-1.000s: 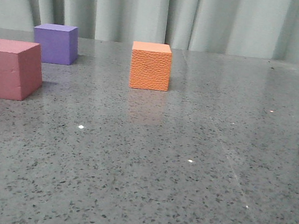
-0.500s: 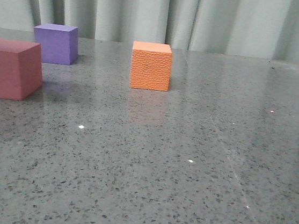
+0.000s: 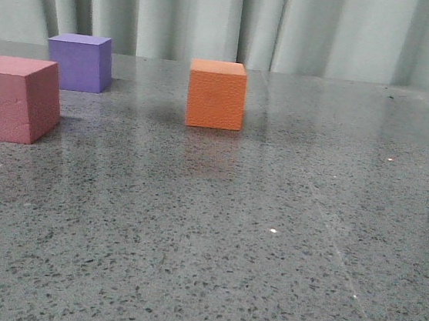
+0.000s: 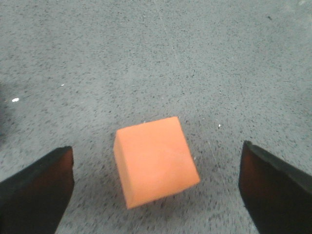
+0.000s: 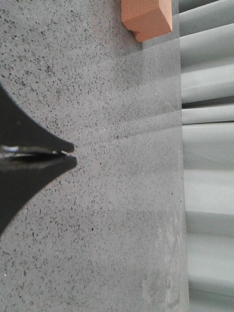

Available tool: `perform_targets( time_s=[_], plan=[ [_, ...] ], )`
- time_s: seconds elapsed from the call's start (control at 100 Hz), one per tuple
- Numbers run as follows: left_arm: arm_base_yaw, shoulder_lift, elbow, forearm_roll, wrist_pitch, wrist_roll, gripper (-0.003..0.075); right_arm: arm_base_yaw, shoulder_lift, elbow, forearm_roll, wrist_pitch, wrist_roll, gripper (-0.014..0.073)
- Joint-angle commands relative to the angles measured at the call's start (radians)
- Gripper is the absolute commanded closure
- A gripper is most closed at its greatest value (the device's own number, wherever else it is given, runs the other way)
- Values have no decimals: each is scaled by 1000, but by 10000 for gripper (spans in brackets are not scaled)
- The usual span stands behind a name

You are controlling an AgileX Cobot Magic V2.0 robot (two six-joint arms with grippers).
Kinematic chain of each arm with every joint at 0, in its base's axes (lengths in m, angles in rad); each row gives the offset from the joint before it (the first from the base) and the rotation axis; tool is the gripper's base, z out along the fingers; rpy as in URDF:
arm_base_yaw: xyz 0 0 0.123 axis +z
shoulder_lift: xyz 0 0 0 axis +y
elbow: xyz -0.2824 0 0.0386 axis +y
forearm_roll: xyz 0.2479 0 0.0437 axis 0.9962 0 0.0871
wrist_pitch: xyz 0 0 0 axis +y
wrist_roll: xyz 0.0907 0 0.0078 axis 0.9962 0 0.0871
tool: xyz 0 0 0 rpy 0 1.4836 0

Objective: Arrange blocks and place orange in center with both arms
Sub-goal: 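Lower the left gripper over the orange cube and close on it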

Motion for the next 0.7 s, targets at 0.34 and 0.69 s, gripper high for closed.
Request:
perform_targets(
  time_s=[0.34, 0.69],
  plan=[
    [-62, 146, -211, 155, 81, -110, 80, -5, -19, -13, 6, -89, -7, 661],
    [-62, 153, -208, 188, 89, -139, 80, -5, -19, -13, 6, -89, -7, 661]
  ],
)
